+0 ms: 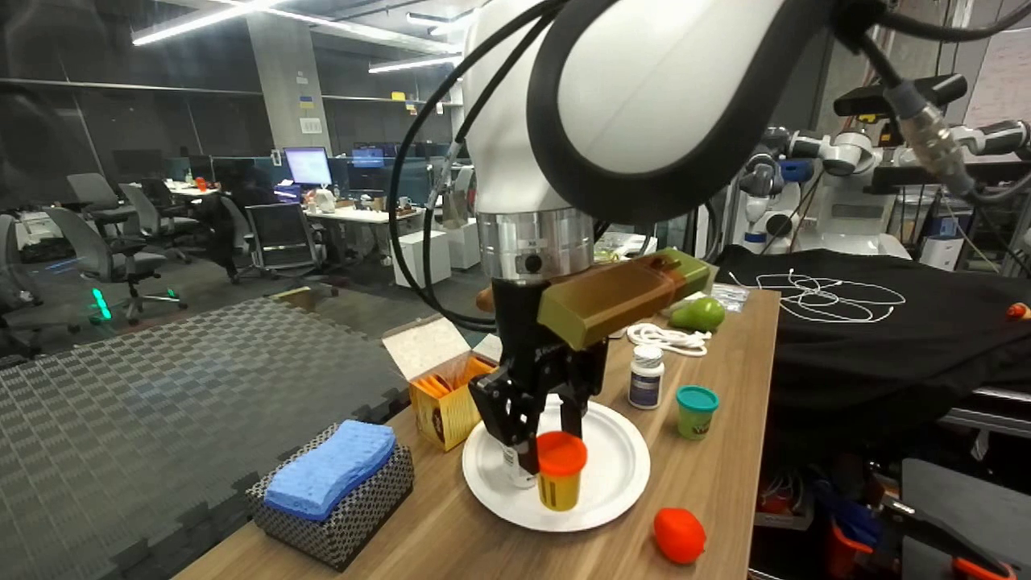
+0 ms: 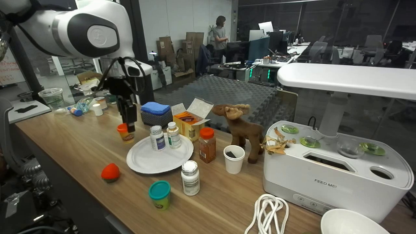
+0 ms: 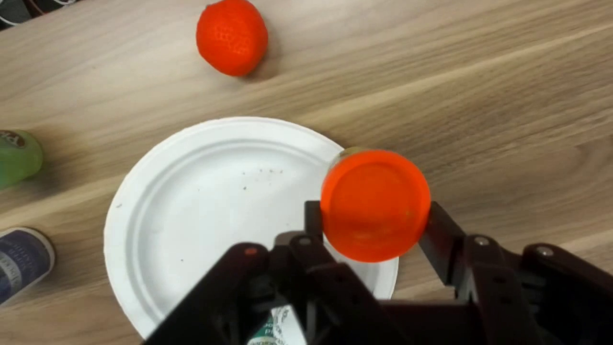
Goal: Place the containers and orange plush toy on the white plate
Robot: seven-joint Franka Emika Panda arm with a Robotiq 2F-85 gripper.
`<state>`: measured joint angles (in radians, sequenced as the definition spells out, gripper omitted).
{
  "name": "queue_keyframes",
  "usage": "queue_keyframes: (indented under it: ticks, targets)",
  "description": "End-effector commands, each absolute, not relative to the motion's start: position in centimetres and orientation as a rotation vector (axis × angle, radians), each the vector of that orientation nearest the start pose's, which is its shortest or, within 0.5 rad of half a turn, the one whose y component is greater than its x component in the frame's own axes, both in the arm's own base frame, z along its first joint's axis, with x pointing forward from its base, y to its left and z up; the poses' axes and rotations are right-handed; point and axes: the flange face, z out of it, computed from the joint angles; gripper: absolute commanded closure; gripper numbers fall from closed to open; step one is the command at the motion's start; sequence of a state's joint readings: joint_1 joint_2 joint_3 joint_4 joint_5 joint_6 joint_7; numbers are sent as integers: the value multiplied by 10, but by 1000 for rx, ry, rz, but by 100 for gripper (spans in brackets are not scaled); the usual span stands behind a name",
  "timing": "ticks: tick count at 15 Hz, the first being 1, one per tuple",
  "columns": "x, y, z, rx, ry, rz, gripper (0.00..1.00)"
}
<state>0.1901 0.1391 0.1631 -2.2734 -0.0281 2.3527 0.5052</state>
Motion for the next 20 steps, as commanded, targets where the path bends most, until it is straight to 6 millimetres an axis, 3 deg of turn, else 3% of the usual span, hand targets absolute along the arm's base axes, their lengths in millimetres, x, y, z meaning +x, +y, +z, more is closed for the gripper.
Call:
queue_keyframes:
  ticks: [1, 8, 20]
  targets:
    - [503, 175, 310, -3136, 227, 52, 71]
    - [499, 160, 296, -3130, 233, 61, 71]
    - [518, 143, 254, -3116, 329, -91, 71]
